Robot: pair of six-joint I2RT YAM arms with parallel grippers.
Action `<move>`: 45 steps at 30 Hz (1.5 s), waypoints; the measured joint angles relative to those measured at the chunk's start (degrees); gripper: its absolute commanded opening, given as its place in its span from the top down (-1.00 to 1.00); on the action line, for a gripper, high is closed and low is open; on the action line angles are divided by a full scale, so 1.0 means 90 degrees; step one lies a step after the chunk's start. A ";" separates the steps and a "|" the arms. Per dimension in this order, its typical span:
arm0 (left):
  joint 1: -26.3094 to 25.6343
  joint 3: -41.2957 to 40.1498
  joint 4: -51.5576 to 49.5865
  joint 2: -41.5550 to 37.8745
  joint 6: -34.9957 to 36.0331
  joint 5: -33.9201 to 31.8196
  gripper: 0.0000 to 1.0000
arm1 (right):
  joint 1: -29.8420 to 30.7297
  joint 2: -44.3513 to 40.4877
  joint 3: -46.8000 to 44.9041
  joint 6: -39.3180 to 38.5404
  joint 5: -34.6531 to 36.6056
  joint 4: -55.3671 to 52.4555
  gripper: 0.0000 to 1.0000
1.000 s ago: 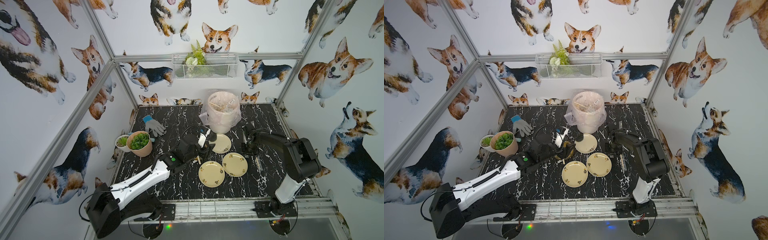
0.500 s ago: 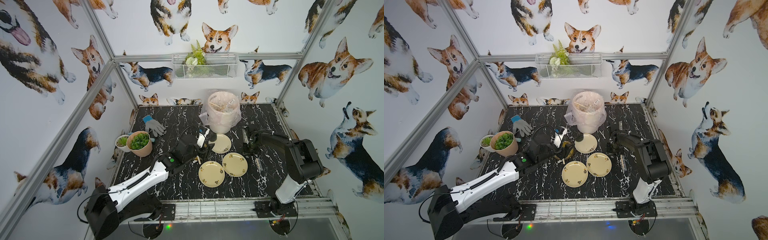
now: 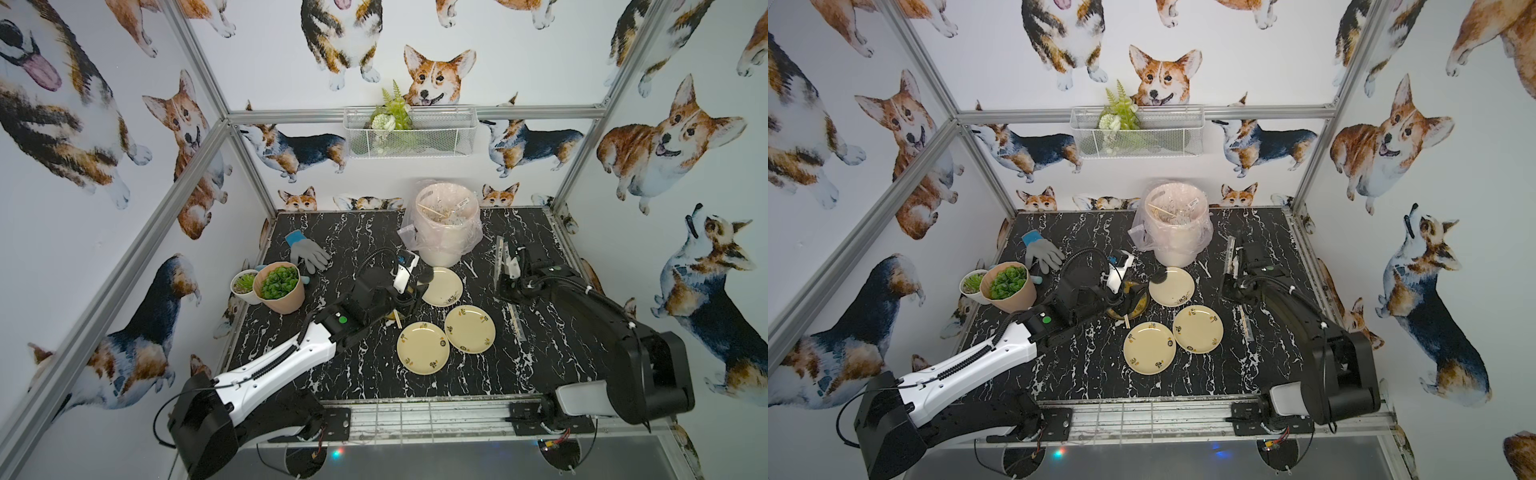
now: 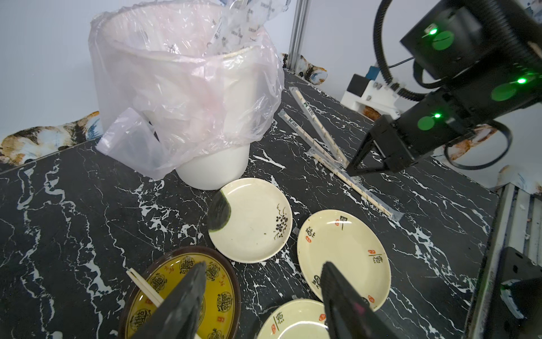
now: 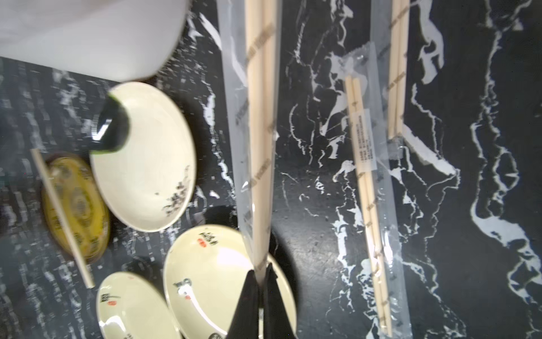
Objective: Remove the packaging of disposable chopsticks
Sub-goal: Pick up the disposable chopsticks from the center of the board.
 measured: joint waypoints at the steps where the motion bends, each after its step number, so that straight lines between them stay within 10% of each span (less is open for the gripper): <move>1: 0.0000 0.0000 0.0066 0.0007 0.0044 0.0002 -0.30 | 0.0002 -0.0255 -0.0102 0.0126 -0.0117 0.0087 1.00; 10: -0.0301 0.0653 0.0874 0.0636 0.0134 0.1093 -0.29 | 0.0869 -0.3611 -0.1770 0.1809 -0.0573 0.3050 1.00; 25: -0.0019 0.3189 0.0321 0.1498 -0.0916 0.2839 -0.24 | 0.2108 -0.3191 -0.1423 0.1054 -0.2045 0.5884 1.00; 29: 0.0049 0.3385 0.0049 0.1676 -0.1129 0.3106 0.01 | 0.2416 -0.3072 -0.1277 0.0673 -0.2171 0.5782 1.00; 34: 0.0044 0.3388 0.0012 0.1768 -0.1277 0.3657 1.00 | 0.2521 -0.2994 -0.1195 0.0342 -0.2067 0.5387 1.00; 38: 0.0046 0.3361 -0.0005 0.1785 -0.1365 0.3893 1.00 | 0.2540 -0.3143 -0.1307 0.0117 -0.1960 0.5282 1.00; 39: 0.0049 0.3332 0.0010 0.1773 -0.1372 0.3927 1.00 | 0.2550 -0.3181 -0.1331 0.0104 -0.1919 0.5265 0.97; 42: 0.0073 0.3237 -0.0017 0.1690 -0.1314 0.3883 1.00 | 0.2562 -0.3206 -0.1338 0.0051 -0.1902 0.5187 0.05; 45: 0.0209 0.3208 -0.0362 0.1552 -0.0962 0.3410 1.00 | 0.2562 -0.3225 -0.1178 -0.0119 -0.1923 0.5081 -0.21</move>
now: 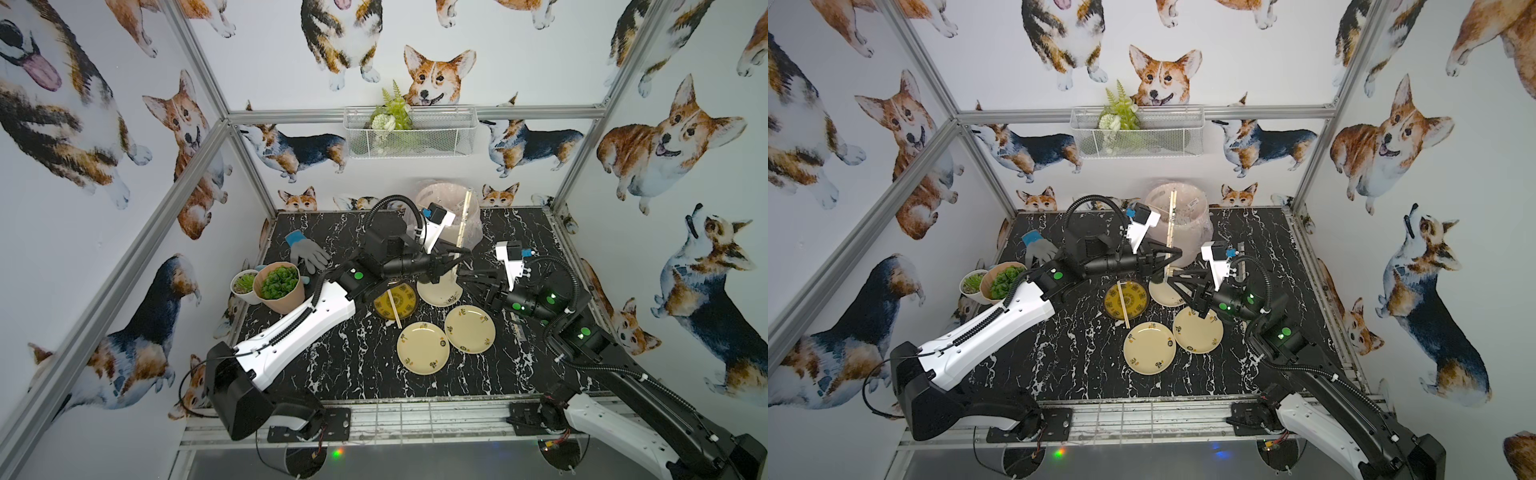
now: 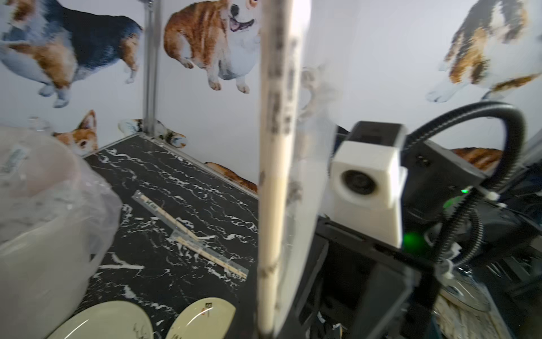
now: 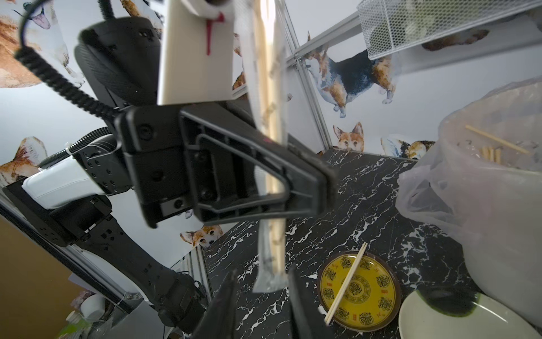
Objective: Remove the packaging of disposable chopsticks
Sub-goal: Pick up the disposable chopsticks from the center of the board.
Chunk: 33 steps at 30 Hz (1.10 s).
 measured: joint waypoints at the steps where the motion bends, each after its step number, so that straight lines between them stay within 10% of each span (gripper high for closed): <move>1: 0.0007 0.0002 -0.0165 -0.0051 0.0182 -0.0129 1.00 | -0.0002 -0.0007 0.0087 -0.0107 0.0010 -0.0104 -0.24; 8: -0.0112 -0.0425 -0.1761 -0.0651 0.2858 -0.1863 1.00 | -0.0194 0.0041 0.0940 -0.0627 0.0379 -0.1282 -0.14; 20: -0.0381 -0.2557 -0.2042 -0.1967 0.8716 -0.4325 1.00 | -0.1127 0.0877 0.1758 -0.0121 -0.1481 -0.2135 -0.14; 33: -0.0420 -0.2960 -0.0534 -0.2181 1.0661 -0.4918 1.00 | -0.0168 0.2441 0.2484 -0.0680 -0.2059 -0.4206 0.04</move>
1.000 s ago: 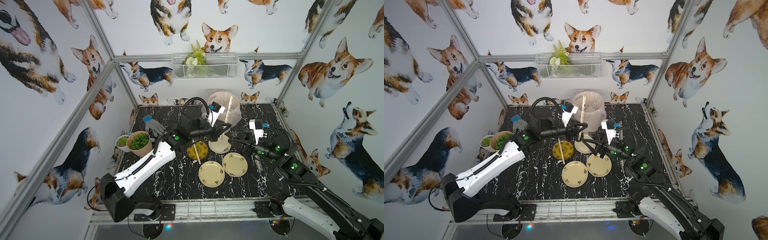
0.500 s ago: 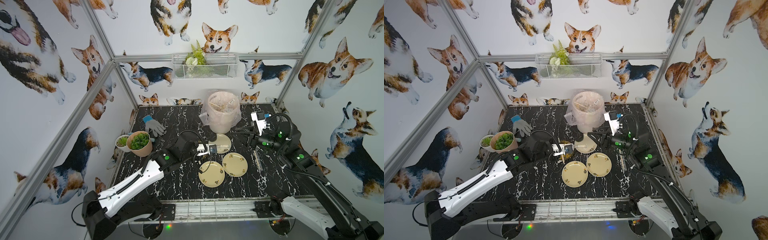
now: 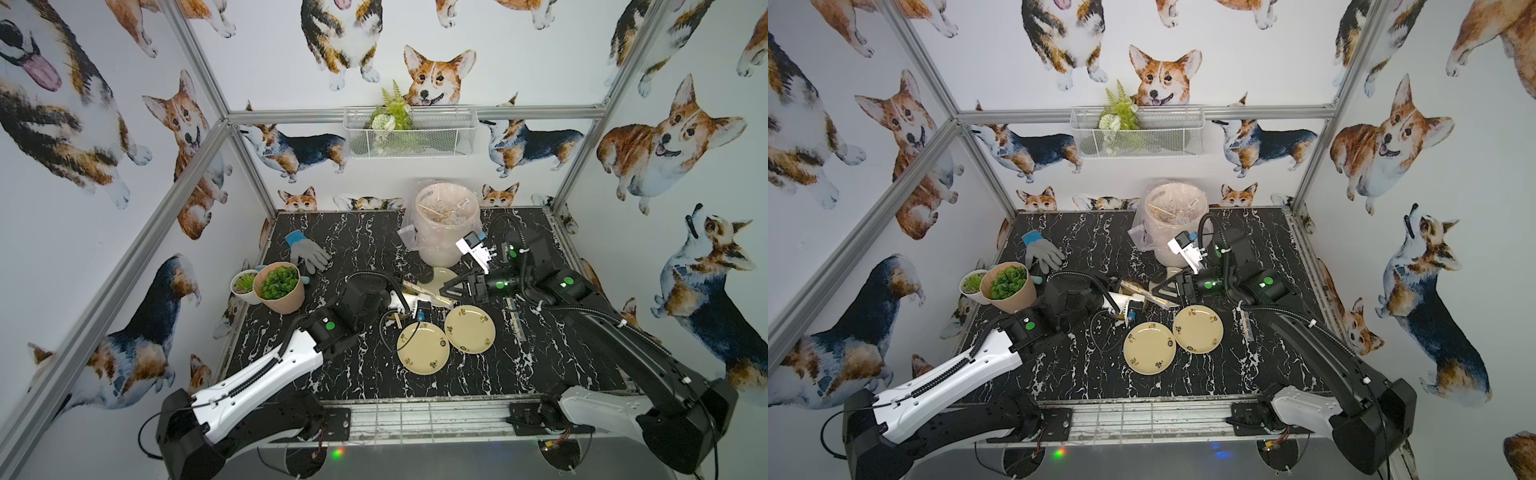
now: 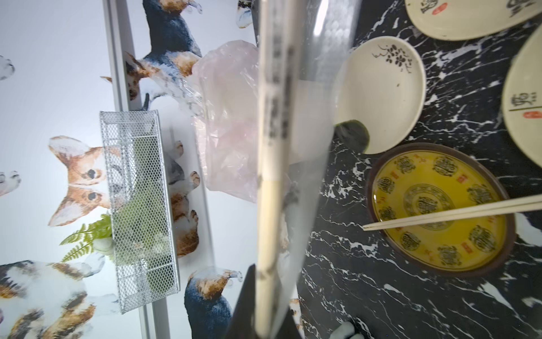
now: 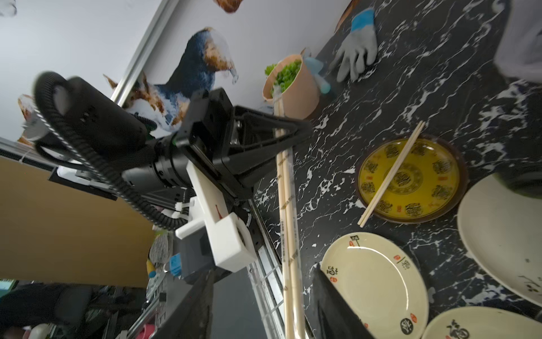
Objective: Remove the packaging of disposable chopsticks
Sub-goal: Pick up the disposable chopsticks from the center of the board.
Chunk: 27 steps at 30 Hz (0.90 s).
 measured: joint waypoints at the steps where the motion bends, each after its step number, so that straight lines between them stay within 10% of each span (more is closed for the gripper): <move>1: -0.0017 -0.0002 0.0075 0.0000 0.0036 -0.0024 1.00 | 0.0039 0.0117 0.0002 -0.0056 -0.0002 -0.0160 0.07; 10: -0.0163 -0.0359 0.0381 -0.0216 0.0221 -0.0015 1.00 | 0.0083 0.0437 0.0202 -0.0318 -0.0219 -0.0627 0.50; 23: -0.0338 -0.0406 0.0617 -0.0325 0.0311 -0.0036 1.00 | 0.0083 0.0736 0.0180 0.0044 -0.1445 -0.0262 0.50; 27: -0.0338 -0.0386 0.0697 -0.0335 0.0347 -0.0039 1.00 | 0.0083 0.0852 0.0245 0.0053 -0.1593 -0.0267 1.00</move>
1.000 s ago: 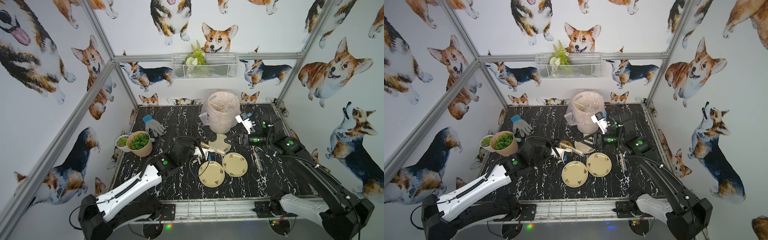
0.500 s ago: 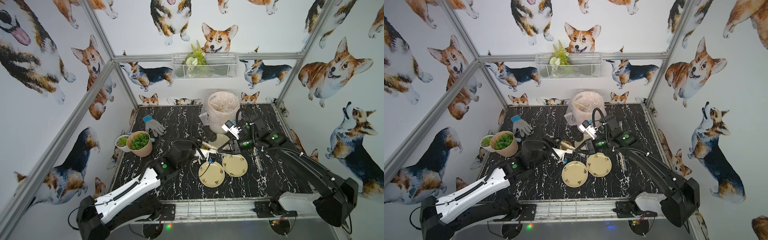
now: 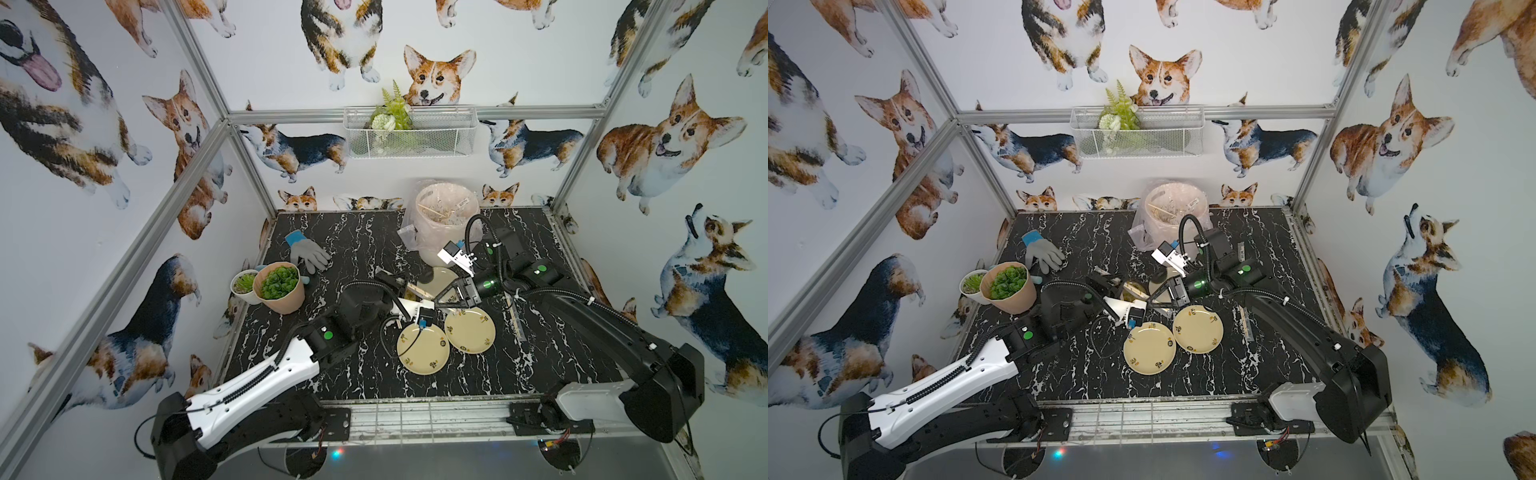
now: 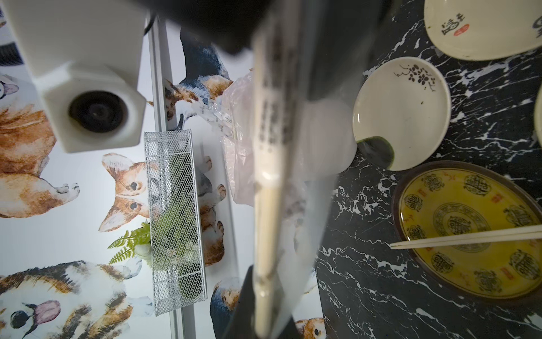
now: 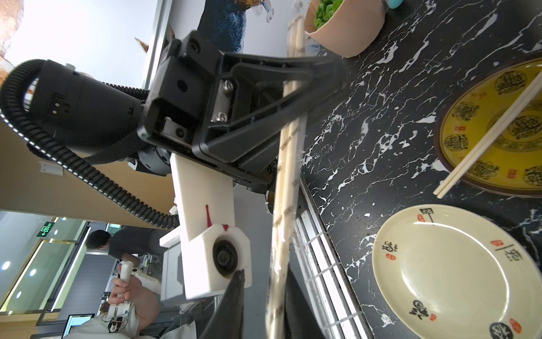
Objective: Remove the packaging of disposable chopsticks
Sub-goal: Pick up the disposable chopsticks from the center of the board.
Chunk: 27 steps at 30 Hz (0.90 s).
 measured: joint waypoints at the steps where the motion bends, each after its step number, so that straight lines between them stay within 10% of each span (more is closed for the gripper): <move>1: 0.0000 0.0007 0.0024 -0.0010 0.0015 -0.0005 1.00 | 0.0000 0.0012 0.0010 0.0017 0.0036 -0.0022 1.00; 3: -0.0005 0.0032 0.0044 -0.0046 0.0109 -0.0058 1.00 | -0.0012 0.0039 0.0049 0.0053 0.0066 -0.0063 1.00; 6: -0.0005 0.0068 0.0029 -0.0075 0.0102 -0.0080 -0.24 | -0.0010 0.0039 0.0109 0.0051 0.0090 -0.0100 1.00; 9: -0.0005 0.0287 -0.0092 -0.0092 -0.0267 -0.0097 -0.65 | 0.0000 -0.0005 0.0175 -0.0039 0.0143 -0.0104 1.00; 19: 0.0342 0.2249 -0.0998 -0.0066 -0.4673 0.0423 -0.80 | -0.0617 -0.0697 -0.0075 -0.0301 0.1787 0.0044 1.00; 27: 0.2363 0.2312 -0.0491 0.0942 -1.0149 0.3007 -0.55 | -0.0636 -0.1797 -0.0976 -0.0114 0.2883 0.1445 1.00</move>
